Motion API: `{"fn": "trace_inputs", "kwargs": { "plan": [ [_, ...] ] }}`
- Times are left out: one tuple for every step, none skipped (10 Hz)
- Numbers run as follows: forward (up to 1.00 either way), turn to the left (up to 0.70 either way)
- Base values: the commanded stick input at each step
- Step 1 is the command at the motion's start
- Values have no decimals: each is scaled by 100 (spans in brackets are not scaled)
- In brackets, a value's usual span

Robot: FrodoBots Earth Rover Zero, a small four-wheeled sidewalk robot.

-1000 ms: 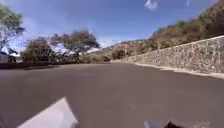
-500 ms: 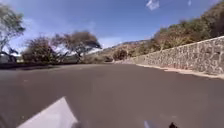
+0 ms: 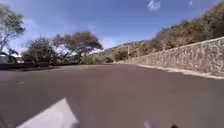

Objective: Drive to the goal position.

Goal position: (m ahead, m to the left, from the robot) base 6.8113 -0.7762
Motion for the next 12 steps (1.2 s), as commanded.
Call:
{"fn": "trace_inputs", "kwargs": {
  "plan": [
    [50, -18],
    [50, -22],
    [50, -25],
    [50, -29],
    [50, -33],
    [50, -36],
    [50, -40],
    [50, -44],
    [50, -47],
    [50, -50],
    [50, -50],
    [50, -50]
  ]
}}
